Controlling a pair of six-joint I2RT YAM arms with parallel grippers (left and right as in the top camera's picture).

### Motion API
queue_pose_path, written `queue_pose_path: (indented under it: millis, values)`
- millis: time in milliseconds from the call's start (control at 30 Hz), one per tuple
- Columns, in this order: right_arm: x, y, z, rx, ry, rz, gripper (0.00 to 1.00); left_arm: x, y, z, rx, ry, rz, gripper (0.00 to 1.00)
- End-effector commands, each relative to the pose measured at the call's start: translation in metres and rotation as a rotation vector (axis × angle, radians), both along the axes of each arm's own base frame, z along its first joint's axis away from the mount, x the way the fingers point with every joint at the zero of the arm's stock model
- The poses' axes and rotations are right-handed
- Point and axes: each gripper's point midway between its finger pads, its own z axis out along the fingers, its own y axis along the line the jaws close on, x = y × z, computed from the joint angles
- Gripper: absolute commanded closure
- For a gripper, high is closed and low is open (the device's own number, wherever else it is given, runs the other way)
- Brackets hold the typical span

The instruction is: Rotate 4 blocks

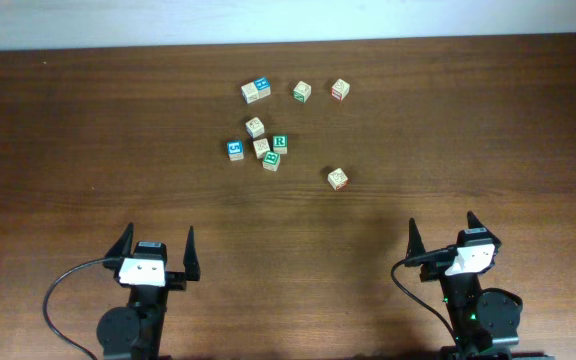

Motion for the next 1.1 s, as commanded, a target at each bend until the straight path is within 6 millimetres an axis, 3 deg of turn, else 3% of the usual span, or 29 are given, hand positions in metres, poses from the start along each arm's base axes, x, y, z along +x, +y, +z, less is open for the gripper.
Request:
queue_pose_path:
  millis: [0, 200, 400, 600, 700, 833, 967, 1067]
  values:
    - [0.0, 0.0, -0.002, 0.0, -0.003, -0.002, 0.01, 0.0, -0.001, -0.001, 0.016, -0.001, -0.009, 0.01]
    - [0.0, 0.004, 0.015, 0.003, -0.072, 0.018, 0.02, 0.0, -0.001, 0.007, 0.018, -0.032, -0.008, 0.01]
    - [-0.002, 0.019, 0.018, 0.007, -0.071, 0.11, 0.02, 0.0, -0.001, 0.018, 0.02, -0.07, -0.009, 0.01]
    - [-0.002, 0.041, 0.072, 0.012, -0.058, 0.239, 0.02, 0.004, -0.004, 0.054, -0.055, -0.039, -0.025, 0.01]
    - [0.011, 0.047, 0.104, 0.019, 0.031, 0.271, 0.02, 0.018, -0.009, 0.08, -0.059, 0.003, -0.058, 0.01]
    - [0.032, 0.055, 0.134, -0.002, 0.199, 0.325, 0.02, 0.044, -0.014, 0.101, -0.073, 0.142, -0.09, 0.01]
    - [0.058, 0.058, 0.149, 0.021, 0.371, 0.332, 0.01, 0.077, -0.018, 0.108, -0.104, 0.353, -0.119, 0.01]
    - [0.077, 0.07, 0.146, 0.023, 0.495, 0.418, 0.02, 0.097, -0.022, 0.101, -0.136, 0.525, -0.146, 0.01]
